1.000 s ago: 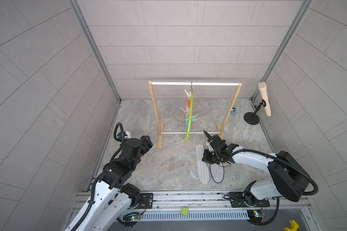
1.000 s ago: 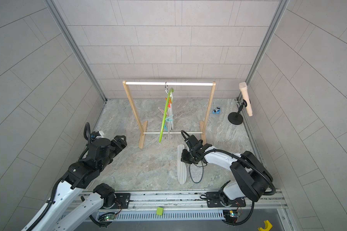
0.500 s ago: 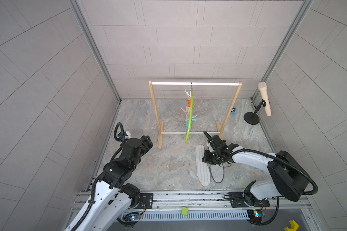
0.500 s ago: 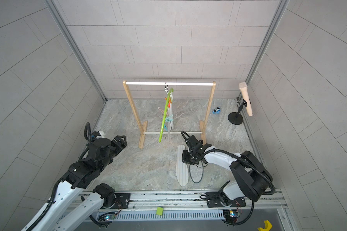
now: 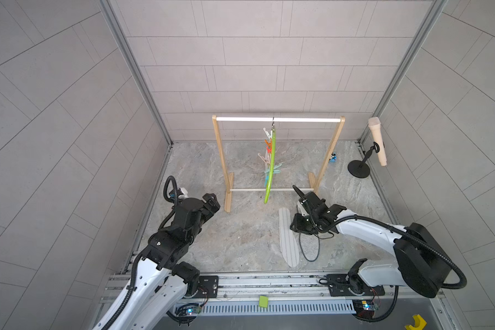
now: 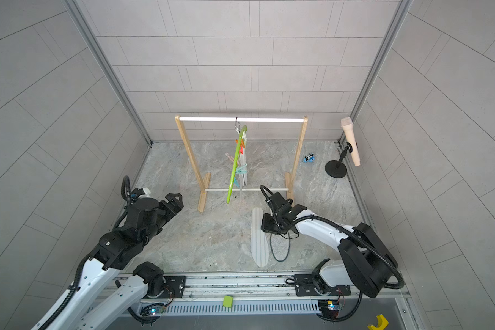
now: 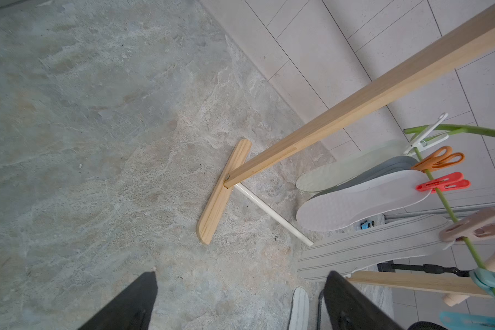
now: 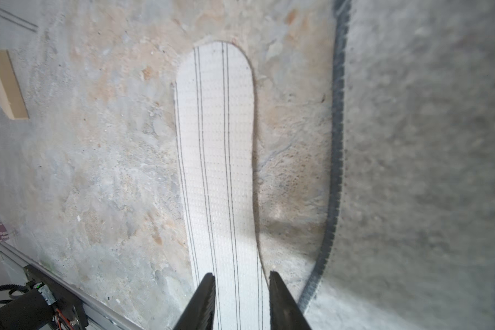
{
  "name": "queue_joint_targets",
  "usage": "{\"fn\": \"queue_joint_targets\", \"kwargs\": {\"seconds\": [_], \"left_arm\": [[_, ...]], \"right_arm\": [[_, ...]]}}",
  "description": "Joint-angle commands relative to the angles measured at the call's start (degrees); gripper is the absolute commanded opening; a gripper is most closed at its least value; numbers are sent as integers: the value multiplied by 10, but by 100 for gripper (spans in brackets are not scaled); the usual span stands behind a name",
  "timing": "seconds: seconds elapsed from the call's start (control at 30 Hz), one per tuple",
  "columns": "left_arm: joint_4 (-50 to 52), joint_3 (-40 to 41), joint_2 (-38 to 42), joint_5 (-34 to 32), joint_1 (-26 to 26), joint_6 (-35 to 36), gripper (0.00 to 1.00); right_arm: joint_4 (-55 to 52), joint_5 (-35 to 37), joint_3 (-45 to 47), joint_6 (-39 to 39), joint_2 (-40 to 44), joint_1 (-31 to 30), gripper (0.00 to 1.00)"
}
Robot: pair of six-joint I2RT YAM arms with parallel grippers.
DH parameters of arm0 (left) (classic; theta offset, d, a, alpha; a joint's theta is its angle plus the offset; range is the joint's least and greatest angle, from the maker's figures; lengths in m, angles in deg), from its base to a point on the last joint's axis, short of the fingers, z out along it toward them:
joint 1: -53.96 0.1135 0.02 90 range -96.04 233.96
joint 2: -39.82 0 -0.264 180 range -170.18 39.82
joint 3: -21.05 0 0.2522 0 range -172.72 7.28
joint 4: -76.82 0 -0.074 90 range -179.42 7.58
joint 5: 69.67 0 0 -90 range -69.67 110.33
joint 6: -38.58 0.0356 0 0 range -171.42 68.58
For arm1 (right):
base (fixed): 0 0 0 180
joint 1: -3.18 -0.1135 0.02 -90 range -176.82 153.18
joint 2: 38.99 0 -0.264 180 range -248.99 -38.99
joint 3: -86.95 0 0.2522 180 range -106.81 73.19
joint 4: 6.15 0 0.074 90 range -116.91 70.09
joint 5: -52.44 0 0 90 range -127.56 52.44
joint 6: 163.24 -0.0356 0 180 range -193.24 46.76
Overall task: Take the shoe insoles off the hanger
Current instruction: Place the insole at the center of the board.
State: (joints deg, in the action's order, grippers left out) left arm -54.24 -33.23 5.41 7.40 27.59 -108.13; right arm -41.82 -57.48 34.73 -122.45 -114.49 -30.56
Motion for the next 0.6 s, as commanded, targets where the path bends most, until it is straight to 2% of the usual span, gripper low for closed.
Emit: {"fn": "queue_joint_targets", "kwargs": {"seconds": [0.0,0.1,0.23,0.37,0.4,0.57], "left_arm": [[-18,5,-1,8,2,18,100],[-57,13,-7,35,2,55,100],[-159,53,-7,88,2,105,100],[-256,88,-17,134,1,149,90],[-277,96,-21,143,-1,179,88],[-395,142,-38,132,-29,257,84]], "right_arm": [[-53,20,-25,19,41,14,39],[-87,19,-48,33,70,38,43],[-120,10,-86,48,99,75,47],[-134,-8,-132,49,103,102,49],[-135,-11,-146,48,102,104,50],[-134,-23,-210,31,78,105,51]]}}
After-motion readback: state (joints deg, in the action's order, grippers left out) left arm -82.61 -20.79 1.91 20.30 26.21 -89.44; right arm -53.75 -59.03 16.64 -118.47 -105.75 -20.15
